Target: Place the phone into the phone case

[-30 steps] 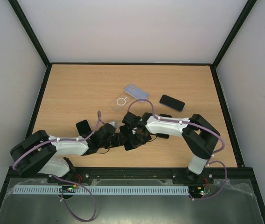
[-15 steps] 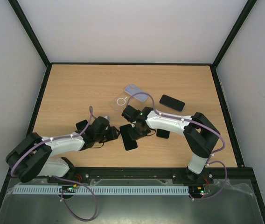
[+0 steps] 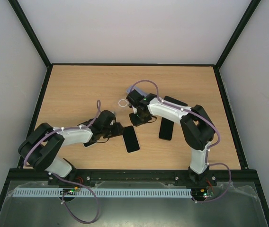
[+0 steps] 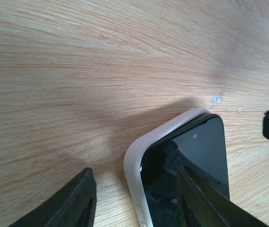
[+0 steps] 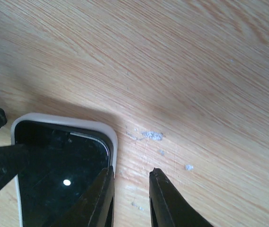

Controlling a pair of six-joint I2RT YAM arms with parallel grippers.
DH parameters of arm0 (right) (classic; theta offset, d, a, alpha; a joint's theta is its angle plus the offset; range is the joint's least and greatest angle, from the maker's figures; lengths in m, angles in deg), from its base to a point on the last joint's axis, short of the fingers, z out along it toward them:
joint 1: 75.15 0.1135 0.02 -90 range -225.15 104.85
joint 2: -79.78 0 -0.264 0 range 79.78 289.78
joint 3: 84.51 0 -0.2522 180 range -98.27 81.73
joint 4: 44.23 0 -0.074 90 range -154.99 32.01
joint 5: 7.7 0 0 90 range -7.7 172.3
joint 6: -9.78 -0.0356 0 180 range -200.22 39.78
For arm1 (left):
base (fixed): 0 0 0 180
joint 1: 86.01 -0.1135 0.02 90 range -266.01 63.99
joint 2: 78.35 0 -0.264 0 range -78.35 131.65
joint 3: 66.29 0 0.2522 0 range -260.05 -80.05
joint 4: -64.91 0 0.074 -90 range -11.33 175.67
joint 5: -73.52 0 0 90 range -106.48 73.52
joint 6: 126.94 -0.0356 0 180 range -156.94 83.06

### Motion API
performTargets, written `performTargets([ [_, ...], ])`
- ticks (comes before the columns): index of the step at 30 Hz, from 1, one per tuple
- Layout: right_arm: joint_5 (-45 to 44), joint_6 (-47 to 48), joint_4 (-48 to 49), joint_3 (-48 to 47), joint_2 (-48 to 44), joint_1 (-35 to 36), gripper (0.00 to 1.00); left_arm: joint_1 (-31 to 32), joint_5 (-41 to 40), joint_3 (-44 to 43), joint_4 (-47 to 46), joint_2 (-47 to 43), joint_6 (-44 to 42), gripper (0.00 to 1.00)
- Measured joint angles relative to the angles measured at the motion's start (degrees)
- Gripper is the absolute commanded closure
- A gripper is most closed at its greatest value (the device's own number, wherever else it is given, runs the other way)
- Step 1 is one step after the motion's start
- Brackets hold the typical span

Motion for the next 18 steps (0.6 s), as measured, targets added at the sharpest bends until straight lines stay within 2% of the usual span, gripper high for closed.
performTargets([
  [9, 3.3, 2.2, 0.0, -2.6, 4.9, -0.4, 0.85, 0.0, 1.8, -1.1, -1.5, 2.8, -1.2, 0.59],
  [18, 5.9, 3.3, 0.1, -2.7, 6.5, -0.4, 0.96, 0.0, 2.2, -1.4, -2.4, 3.8, -1.8, 0.64],
])
